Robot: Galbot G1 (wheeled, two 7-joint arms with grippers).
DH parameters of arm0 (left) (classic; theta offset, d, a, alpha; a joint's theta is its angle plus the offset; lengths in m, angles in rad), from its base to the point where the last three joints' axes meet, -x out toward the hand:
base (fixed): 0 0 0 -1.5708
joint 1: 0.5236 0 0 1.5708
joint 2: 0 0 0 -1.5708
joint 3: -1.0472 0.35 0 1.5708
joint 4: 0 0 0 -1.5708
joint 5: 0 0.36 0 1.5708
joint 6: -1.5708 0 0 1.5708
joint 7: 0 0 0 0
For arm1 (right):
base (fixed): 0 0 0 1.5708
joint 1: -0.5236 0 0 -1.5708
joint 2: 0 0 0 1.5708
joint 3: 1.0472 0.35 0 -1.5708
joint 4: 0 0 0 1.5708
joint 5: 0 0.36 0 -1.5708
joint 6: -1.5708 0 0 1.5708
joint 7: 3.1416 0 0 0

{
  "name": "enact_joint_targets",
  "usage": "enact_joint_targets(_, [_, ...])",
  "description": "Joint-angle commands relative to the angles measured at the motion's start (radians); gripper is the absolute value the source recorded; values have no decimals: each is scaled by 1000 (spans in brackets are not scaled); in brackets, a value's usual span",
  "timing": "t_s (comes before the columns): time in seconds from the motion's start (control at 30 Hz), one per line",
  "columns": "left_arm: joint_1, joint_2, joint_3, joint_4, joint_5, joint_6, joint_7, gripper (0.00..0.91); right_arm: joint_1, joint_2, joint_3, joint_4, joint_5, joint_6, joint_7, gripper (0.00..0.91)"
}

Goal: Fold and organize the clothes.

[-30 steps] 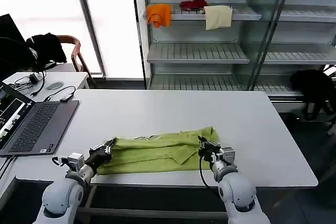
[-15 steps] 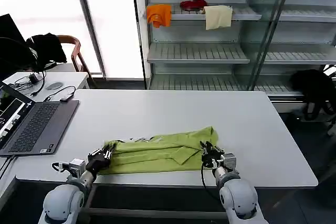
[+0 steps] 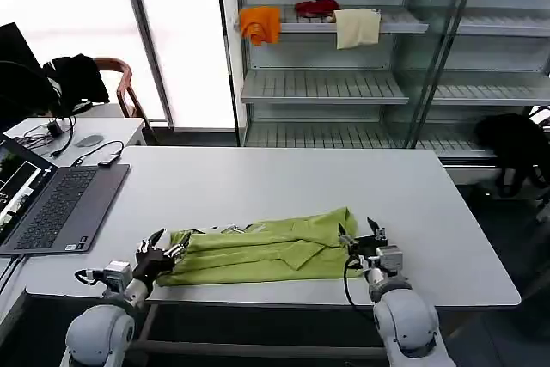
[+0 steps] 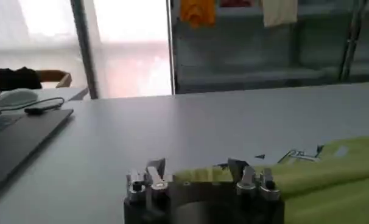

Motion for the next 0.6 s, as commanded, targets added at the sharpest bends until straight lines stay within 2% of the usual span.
enact_joint_targets(0.03, [105, -48, -15, -58, -36, -47, -121, 907, 52, -86, 67, 66, 157, -1, -33, 907])
enact_joint_targets(0.4, [150, -103, 19, -46, -8, -81, -175, 907, 84, -106, 51, 21, 148, 0, -51, 907])
enact_joint_targets(0.43, [149, -106, 21, -41, -3, -90, -180, 887, 87, -108, 48, 19, 148, 0, -50, 907])
enact_joint_targets(0.5, [147, -109, 24, -34, 2, -96, -182, 736, 94, -112, 46, 18, 147, 0, -50, 907])
enact_joint_targets(0.57, [143, -112, 28, -26, 1, -107, -188, 645, 96, -114, 45, 19, 147, 0, -51, 907])
enact_joint_targets(0.6, [140, -115, 29, -22, 1, -114, -190, 534, 95, -114, 44, 18, 146, 0, -51, 907])
